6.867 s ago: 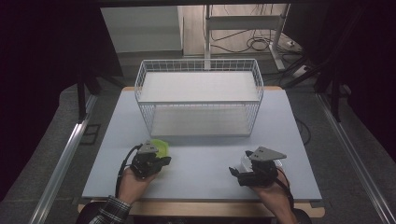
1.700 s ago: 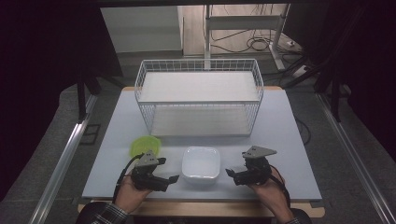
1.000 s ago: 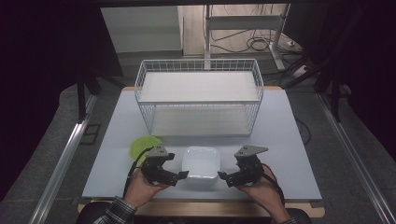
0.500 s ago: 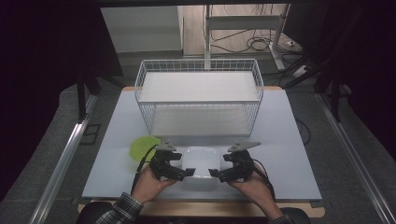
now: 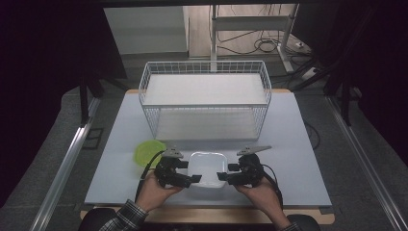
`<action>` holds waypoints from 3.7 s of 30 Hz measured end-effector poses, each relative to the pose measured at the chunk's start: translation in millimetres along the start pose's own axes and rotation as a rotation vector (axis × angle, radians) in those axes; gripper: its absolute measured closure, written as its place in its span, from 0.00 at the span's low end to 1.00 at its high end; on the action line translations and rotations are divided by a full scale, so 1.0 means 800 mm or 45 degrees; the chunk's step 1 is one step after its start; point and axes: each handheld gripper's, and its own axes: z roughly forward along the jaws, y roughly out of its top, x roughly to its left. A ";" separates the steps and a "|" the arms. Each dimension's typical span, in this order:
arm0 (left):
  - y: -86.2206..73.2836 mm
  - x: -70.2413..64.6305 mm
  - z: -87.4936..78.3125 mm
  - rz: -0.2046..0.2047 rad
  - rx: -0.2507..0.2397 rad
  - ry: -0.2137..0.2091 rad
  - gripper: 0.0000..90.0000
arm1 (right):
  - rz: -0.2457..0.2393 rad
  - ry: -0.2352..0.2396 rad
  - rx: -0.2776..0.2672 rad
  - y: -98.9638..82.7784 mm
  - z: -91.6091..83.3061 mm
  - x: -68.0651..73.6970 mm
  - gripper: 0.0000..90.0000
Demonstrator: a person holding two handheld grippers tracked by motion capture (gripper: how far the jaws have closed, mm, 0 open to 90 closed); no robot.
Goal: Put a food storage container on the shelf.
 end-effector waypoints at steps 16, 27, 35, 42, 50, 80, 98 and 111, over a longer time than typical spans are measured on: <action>-0.014 -0.007 -0.022 -0.087 -0.042 0.035 0.61 | 0.082 -0.066 -0.068 -0.013 -0.015 0.017 0.68; -0.014 -0.011 -0.027 -0.068 -0.098 0.089 0.77 | 0.066 -0.121 -0.132 -0.014 -0.022 0.020 0.79; -0.017 -0.011 -0.028 -0.083 -0.122 0.087 0.81 | 0.063 -0.127 -0.151 -0.016 -0.023 0.019 0.82; -0.017 -0.011 -0.026 -0.066 -0.143 0.136 0.86 | 0.041 -0.171 -0.177 -0.017 -0.021 0.020 0.86; -0.017 -0.012 -0.022 -0.067 -0.170 0.162 0.86 | 0.025 -0.193 -0.210 -0.017 -0.021 0.021 0.86; 0.061 -0.018 -0.083 0.035 -0.350 0.228 0.85 | -0.060 -0.217 -0.406 0.073 -0.067 0.033 0.84; 0.118 -0.007 -0.117 0.081 -0.410 0.249 0.86 | -0.123 -0.246 -0.508 0.134 -0.092 0.040 0.84; 0.161 0.000 -0.138 0.114 -0.426 0.286 0.86 | -0.138 -0.262 -0.573 0.173 -0.107 0.041 0.84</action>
